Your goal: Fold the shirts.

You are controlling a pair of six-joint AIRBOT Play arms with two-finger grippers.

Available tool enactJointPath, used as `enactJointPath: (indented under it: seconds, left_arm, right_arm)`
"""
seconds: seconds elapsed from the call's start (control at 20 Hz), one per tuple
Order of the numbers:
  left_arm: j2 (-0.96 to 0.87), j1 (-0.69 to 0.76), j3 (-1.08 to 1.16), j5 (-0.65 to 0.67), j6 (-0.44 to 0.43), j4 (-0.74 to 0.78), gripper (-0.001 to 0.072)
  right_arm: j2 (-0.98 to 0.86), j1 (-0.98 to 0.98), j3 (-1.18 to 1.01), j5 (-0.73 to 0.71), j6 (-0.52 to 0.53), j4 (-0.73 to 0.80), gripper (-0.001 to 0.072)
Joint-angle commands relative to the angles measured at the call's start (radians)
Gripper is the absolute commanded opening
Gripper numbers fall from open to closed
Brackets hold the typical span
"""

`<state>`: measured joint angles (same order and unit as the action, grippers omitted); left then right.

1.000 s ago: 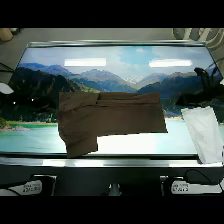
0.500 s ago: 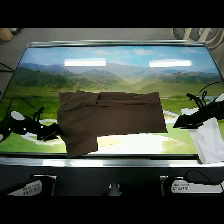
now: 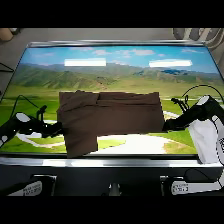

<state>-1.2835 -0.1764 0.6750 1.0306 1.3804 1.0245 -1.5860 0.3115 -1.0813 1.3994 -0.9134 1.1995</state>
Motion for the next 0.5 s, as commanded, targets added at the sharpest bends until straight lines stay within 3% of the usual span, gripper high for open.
enactJointPath:
  seconds: [0.0,0.05,0.1,0.3,0.45]
  left_arm:
    - [0.02,0.001,0.003,-0.007,-0.006,-0.004,0.0023]
    - [0.03,0.001,0.011,-0.006,-0.009,-0.004,0.0022]
    - [0.042,0.001,0.027,0.0,-0.025,-0.004,0.0022]
    - [0.183,-0.003,0.235,0.045,-0.039,0.02,0.0019]
    - [0.367,-0.003,0.562,0.076,0.0,0.029,0.0019]
  right_arm:
    - [-0.044,-0.062,0.009,-0.066,-0.003,-0.049,0.0446]
    - [-0.043,-0.074,0.008,-0.09,-0.003,-0.06,0.027]
    - [-0.04,-0.077,-0.001,-0.099,-0.003,-0.061,0.0016]
    - [0.093,-0.077,-0.168,-0.073,0.04,-0.028,0.0021]
    - [0.318,-0.077,-0.423,-0.092,0.073,-0.024,0.0021]
